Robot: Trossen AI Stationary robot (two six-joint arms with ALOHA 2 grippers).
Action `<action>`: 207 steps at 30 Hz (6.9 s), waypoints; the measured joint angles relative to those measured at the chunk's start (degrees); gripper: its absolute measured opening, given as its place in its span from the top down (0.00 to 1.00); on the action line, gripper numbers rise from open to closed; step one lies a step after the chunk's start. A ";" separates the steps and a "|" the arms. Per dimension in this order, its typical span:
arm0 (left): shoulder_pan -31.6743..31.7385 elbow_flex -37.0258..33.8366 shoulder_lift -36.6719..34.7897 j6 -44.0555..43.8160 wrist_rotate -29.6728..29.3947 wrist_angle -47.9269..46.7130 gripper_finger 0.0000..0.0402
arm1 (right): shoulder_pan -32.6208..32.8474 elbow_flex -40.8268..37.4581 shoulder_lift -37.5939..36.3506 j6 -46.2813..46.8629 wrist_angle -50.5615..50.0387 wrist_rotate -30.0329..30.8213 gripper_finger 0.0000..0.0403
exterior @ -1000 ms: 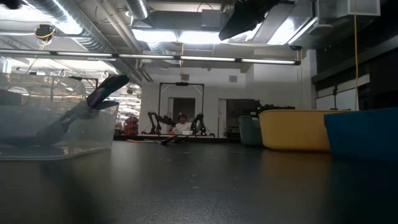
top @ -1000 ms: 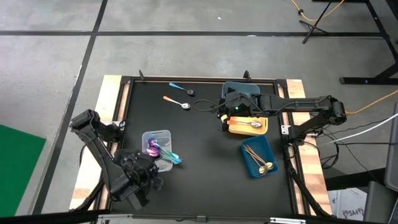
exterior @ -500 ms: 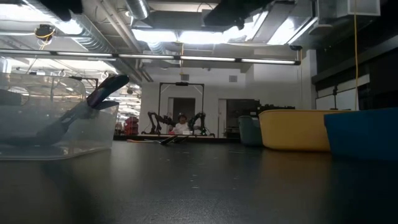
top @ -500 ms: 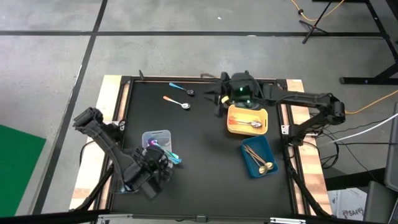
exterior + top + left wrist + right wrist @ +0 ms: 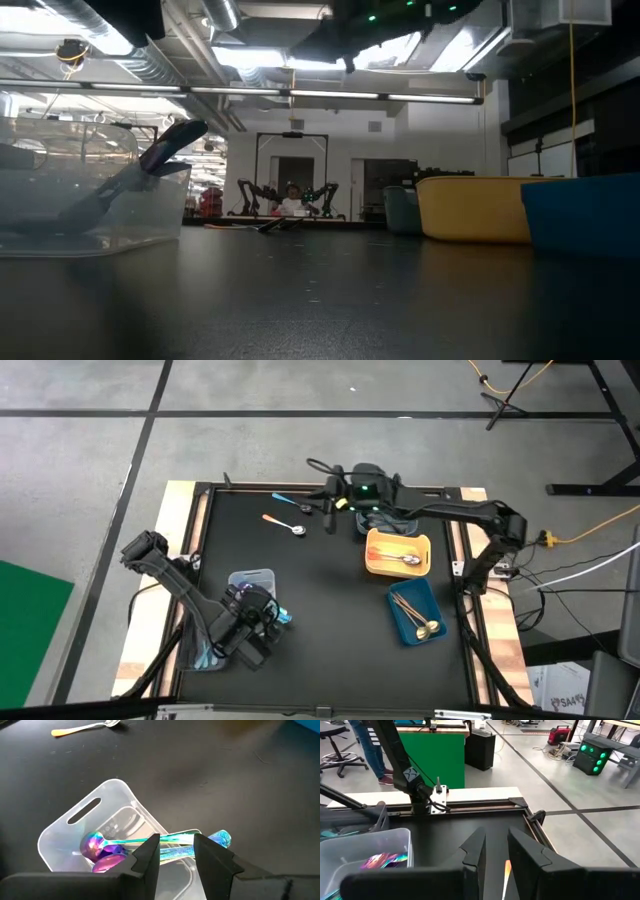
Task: Sort silverware by color (type)
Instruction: Put the orange spoon into the yellow bin
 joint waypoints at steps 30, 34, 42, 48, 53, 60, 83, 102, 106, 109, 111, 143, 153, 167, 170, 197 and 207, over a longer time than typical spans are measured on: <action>-9.70 0.00 0.00 -0.54 0.46 11.48 0.72 | -0.72 30.88 38.52 0.87 -9.92 -0.40 0.82; -9.70 0.00 0.00 -0.56 0.45 11.92 0.72 | -0.70 30.85 40.60 0.86 -10.06 -0.38 0.82; -9.70 0.00 0.00 -0.56 0.33 12.69 0.72 | -0.70 30.83 43.33 0.85 -10.01 2.78 0.82; -9.68 0.00 0.00 -0.56 0.09 12.75 0.72 | -0.70 30.79 43.41 0.88 -10.52 2.51 0.82; -9.68 0.00 0.00 -0.56 0.01 12.78 0.72 | -0.69 30.81 43.41 1.52 -12.49 2.31 0.82; -9.68 0.00 0.00 -0.57 -0.05 12.78 0.72 | -0.66 30.77 44.22 2.40 -15.77 5.28 0.82; -9.66 0.00 0.00 -0.56 -1.54 14.04 0.72 | -0.64 30.79 44.18 3.02 -16.52 6.22 0.82; -0.35 0.00 -0.56 3.56 0.52 1.97 0.72 | -0.68 30.81 36.83 2.80 -19.80 4.52 0.82; 5.60 -0.02 -3.75 11.14 2.02 -2.01 0.72 | -0.70 30.82 32.86 2.10 -23.56 4.63 0.82; 10.47 -0.02 -6.72 21.29 2.00 -1.38 0.72 | -0.70 30.83 29.30 0.38 -28.19 5.57 0.82; 13.78 -0.02 -8.69 27.61 2.05 -0.81 0.72 | -0.70 30.81 26.55 -0.70 -31.56 6.20 0.82; 56.32 -19.79 -12.57 107.95 30.86 32.74 0.72 | -13.10 11.95 -7.88 1.07 -56.13 17.16 0.82; 69.18 -30.95 -12.55 118.34 36.75 50.59 0.72 | -9.82 1.32 -8.15 2.80 -42.27 10.89 0.82; 75.38 -37.78 -12.55 118.54 44.74 66.48 0.72 | -2.77 -0.79 -8.13 2.80 -35.30 10.64 0.82; 75.32 -38.18 -11.64 118.56 45.53 67.98 0.72 | -1.43 -0.82 -8.10 2.80 -35.32 10.66 0.82; 75.39 -38.25 -0.31 122.17 43.03 69.40 0.72 | 0.83 -0.82 -8.06 2.38 -35.56 10.68 0.82; 75.47 -38.01 2.71 114.30 42.20 70.80 0.72 | 0.83 -0.82 -8.04 2.36 -35.63 10.66 0.82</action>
